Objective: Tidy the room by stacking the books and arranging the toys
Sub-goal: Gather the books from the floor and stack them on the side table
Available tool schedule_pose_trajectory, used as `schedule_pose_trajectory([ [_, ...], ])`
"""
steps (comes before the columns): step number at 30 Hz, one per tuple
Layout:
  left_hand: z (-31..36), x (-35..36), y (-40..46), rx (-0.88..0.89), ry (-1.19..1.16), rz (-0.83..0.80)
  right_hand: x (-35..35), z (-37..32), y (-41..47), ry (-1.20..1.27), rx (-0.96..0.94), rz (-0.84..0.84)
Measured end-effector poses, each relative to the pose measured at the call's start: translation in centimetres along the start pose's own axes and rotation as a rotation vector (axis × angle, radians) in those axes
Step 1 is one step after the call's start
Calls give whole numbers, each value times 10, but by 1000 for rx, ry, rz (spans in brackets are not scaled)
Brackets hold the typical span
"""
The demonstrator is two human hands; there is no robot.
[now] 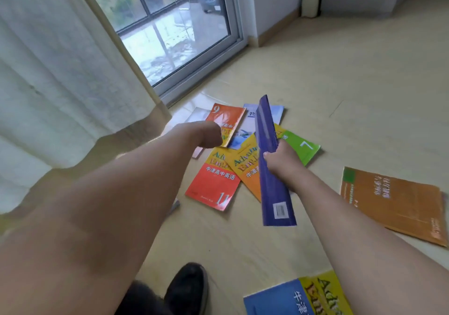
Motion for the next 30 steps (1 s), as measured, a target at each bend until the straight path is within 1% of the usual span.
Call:
schedule_pose_trajectory([
  [2,3,7,12,27,-2,15,7,4,-2,54,35,3],
  [4,-14,22,28,10,25,-23,17,11,-5,105,78,-1],
  [7,-63,50,58,-74,-9,-127,31,19,4,162,158,20],
  [10,-115,67,87,-128,-43,-121,46,11,29,178,203,67],
  [13,-171,90,120,-194,-69,-154,72,-4,62,187,220,124],
  [15,-211,104,147,-228,-94,-173,96,-15,87,162,239,161],
  [17,-232,117,167,-224,-142,-189,111,-22,98,114,275,187],
  [21,-253,124,220,-171,-259,-135,152,-33,128,-34,317,200],
  [24,-265,134,260,-188,-388,-98,194,-49,151,-16,335,177],
  [26,-263,145,278,-198,-438,-88,223,-50,164,18,384,152],
  [28,-248,161,287,-158,-450,-67,242,-44,170,32,411,149],
  [30,-234,178,293,-133,-394,-3,253,-37,174,1,387,166],
])
Point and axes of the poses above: each hand's wrist, its own y-axis towards the middle knuckle, its own x-axis out of the palm, z = x × y, the point moved 8 cm from there along y, towards the middle knuckle, and after that the axes turned 5 degrees about -y, right-handed, at the moved point
